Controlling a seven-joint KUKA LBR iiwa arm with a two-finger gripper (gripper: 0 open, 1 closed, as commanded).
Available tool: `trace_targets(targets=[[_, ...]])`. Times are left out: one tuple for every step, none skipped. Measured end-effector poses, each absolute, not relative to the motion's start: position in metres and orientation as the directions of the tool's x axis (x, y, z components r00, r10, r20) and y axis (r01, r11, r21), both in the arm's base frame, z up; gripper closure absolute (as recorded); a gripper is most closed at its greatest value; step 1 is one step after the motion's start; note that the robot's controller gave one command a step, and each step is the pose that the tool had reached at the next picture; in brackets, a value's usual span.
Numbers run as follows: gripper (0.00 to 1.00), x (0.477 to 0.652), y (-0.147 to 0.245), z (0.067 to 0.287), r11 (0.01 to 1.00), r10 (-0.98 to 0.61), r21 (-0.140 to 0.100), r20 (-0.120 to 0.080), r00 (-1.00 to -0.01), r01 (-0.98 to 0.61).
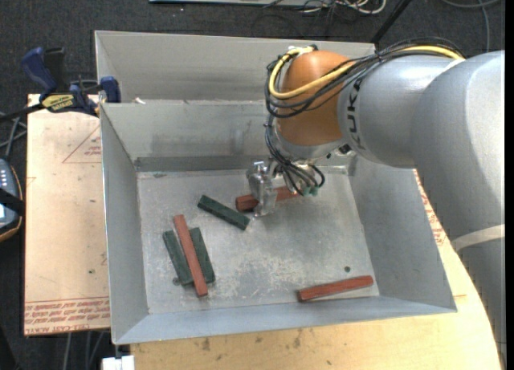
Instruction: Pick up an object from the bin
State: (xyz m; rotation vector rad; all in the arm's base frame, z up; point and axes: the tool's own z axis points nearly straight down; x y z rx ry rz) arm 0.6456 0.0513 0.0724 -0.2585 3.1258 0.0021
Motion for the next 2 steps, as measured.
trace_targets(targets=[[1.00, 0.646, 0.051, 0.072, 0.986, -0.164, 0.001, -0.005, -0.986, -0.164], [1.00, 0.632, 0.012, 0.210, 0.955, -0.298, 0.000, -0.005, -0.955, -0.298]])
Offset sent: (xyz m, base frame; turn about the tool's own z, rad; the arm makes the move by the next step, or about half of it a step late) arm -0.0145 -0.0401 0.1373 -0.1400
